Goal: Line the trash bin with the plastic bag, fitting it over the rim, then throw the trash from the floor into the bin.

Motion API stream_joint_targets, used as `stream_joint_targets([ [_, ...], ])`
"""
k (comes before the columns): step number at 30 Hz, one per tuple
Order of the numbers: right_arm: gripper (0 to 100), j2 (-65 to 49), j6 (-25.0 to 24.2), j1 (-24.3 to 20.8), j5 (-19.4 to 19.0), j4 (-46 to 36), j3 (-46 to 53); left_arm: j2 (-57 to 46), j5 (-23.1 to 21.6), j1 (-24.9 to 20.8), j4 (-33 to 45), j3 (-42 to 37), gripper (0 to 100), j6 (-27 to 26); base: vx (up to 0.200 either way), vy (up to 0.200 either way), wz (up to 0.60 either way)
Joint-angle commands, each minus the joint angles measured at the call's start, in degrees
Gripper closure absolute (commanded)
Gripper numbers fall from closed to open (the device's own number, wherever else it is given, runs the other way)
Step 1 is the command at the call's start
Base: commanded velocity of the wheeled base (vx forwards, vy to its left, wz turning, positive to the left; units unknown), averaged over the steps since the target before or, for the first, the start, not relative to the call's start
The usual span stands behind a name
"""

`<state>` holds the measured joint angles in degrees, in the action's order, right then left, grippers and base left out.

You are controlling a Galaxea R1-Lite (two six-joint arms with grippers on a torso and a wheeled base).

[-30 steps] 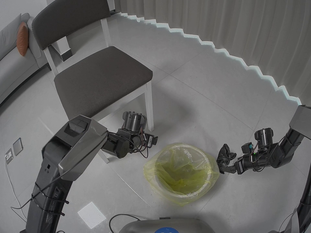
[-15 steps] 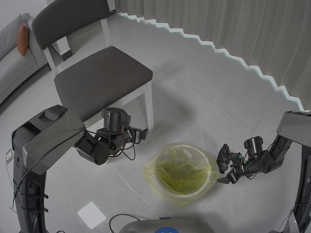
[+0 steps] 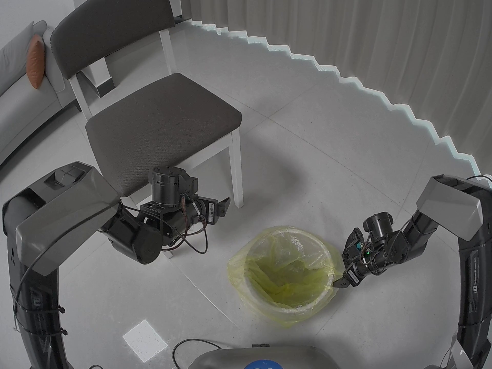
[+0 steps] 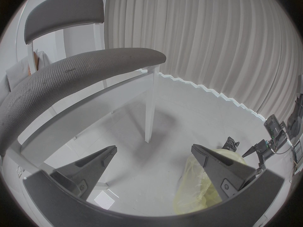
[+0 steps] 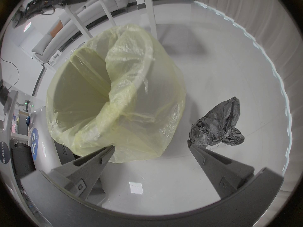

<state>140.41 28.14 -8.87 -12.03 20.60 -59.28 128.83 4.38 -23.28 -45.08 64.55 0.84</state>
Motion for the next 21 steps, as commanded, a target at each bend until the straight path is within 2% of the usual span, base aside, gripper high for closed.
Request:
stream_joint_targets([
  [1,0,3.03,1.13,-0.18,2.54,-5.05,-8.31,-0.51,-0.77,1.05,-0.80,-1.09,0,0.13,0.000,0.000,0.00],
  [3,0,4.08,1.57,-0.09,4.12,-7.15,-12.08,-0.33,-0.86,1.14,-0.80,-1.18,0,0.13,0.000,0.000,0.00],
  [7,0,5.40,1.66,0.00,4.56,-10.58,-18.24,-0.25,-0.86,1.05,-0.80,-1.80,0,0.13,0.000,0.000,0.00],
  [11,0,7.42,1.48,0.00,4.56,-18.84,-27.11,0.54,-0.86,0.70,-0.89,-2.32,0,0.13,0.000,0.000,0.00],
  [19,0,6.89,1.92,0.35,4.47,-21.31,-25.00,2.65,-0.86,-1.06,-1.50,-5.31,0,0.13,0.000,0.000,0.00],
  [21,0,4.96,2.27,1.05,4.47,-21.22,-22.63,3.18,-0.95,-1.68,-2.12,-8.47,0,-0.05,0.000,0.000,0.00],
])
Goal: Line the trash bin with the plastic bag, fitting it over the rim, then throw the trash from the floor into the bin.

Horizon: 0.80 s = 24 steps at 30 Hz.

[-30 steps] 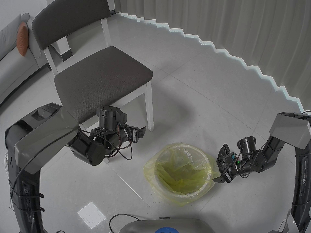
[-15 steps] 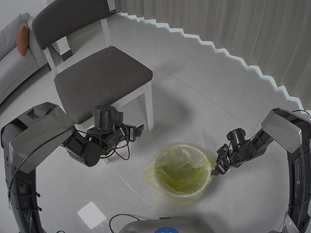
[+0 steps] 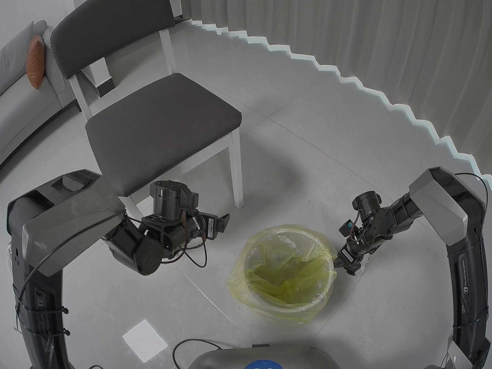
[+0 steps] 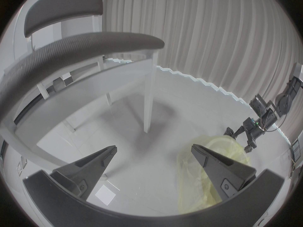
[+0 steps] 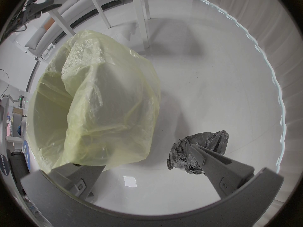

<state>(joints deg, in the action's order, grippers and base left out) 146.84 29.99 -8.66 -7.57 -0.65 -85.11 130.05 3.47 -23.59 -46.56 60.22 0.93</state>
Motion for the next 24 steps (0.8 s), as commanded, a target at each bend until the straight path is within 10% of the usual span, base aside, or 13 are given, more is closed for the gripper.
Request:
stream_joint_targets([
  [1,0,-2.17,0.51,1.18,-0.08,0.03,3.90,1.96,-0.05,-1.64,-1.08,-5.29,0,-0.14,0.000,0.000,0.00],
  [24,0,-18.16,0.07,8.04,-0.78,0.03,11.90,7.68,-3.65,-4.54,-6.97,-16.72,0,-5.58,0.000,0.000,0.00],
])
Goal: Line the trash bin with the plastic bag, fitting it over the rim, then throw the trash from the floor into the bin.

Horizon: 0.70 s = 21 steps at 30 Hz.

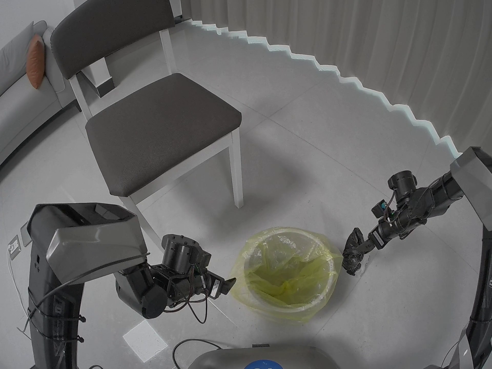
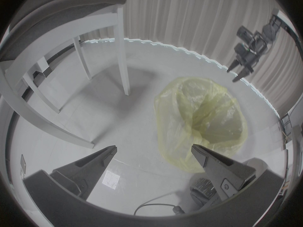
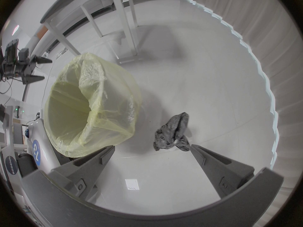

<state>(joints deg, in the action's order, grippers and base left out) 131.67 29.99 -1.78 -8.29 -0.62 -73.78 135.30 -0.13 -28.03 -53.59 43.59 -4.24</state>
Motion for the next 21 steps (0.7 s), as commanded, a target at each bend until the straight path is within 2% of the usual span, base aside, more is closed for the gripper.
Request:
stream_joint_targets([
  [1,0,-3.35,0.07,1.52,-0.15,0.01,0.65,3.48,-0.04,-0.10,0.06,0.53,0,-1.03,0.000,0.000,0.00],
  [5,0,-4.14,0.07,2.13,-0.24,0.01,1.53,5.94,-0.04,-0.27,2.61,4.75,0,-2.53,0.000,0.000,0.00],
  [14,0,-4.32,0.25,3.36,-0.50,0.45,2.50,8.66,0.13,0.34,16.15,18.37,0,-2.79,0.000,0.000,0.00],
  [21,0,-4.14,0.33,3.80,-2.43,0.53,2.59,10.77,-0.04,0.87,23.09,25.84,0,-3.05,0.000,0.000,0.00],
])
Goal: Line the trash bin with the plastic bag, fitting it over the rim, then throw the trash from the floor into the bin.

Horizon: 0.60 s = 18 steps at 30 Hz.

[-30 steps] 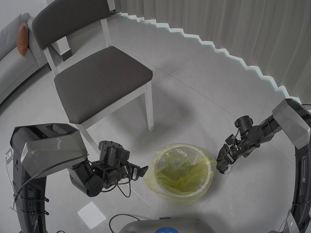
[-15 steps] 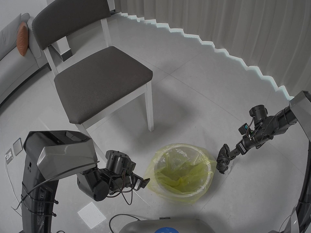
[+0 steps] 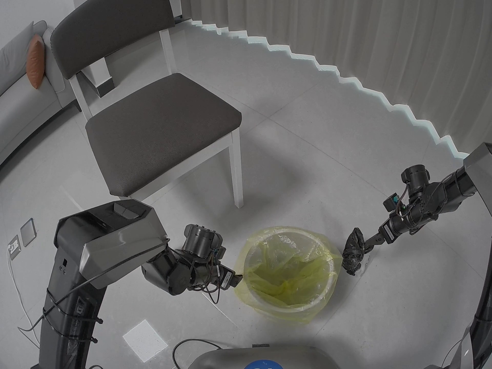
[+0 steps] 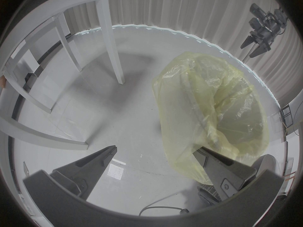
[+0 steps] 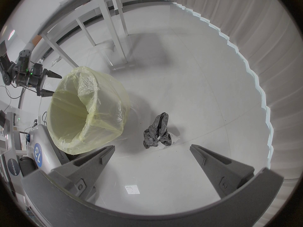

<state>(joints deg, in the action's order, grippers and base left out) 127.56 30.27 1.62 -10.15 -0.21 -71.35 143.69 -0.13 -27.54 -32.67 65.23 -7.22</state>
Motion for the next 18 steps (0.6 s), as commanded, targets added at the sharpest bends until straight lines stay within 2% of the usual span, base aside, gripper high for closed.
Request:
stream_joint_targets([
  [1,0,-0.03,-0.03,0.40,-0.66,0.21,0.16,2.74,-0.13,0.47,4.19,6.14,0,-0.08,0.000,0.000,0.00],
  [4,0,0.32,-0.21,0.40,-0.66,0.30,-0.10,3.53,-0.83,0.91,8.76,10.18,0,0.10,0.000,0.000,0.00],
  [8,0,0.49,-0.30,0.66,-0.66,0.30,-0.19,4.49,-0.83,1.61,10.00,13.17,0,0.19,0.000,0.000,0.00],
  [18,0,0.41,-0.39,1.45,-1.45,0.30,0.16,3.79,-0.57,1.87,9.38,12.46,0,0.63,0.000,0.000,0.00],
])
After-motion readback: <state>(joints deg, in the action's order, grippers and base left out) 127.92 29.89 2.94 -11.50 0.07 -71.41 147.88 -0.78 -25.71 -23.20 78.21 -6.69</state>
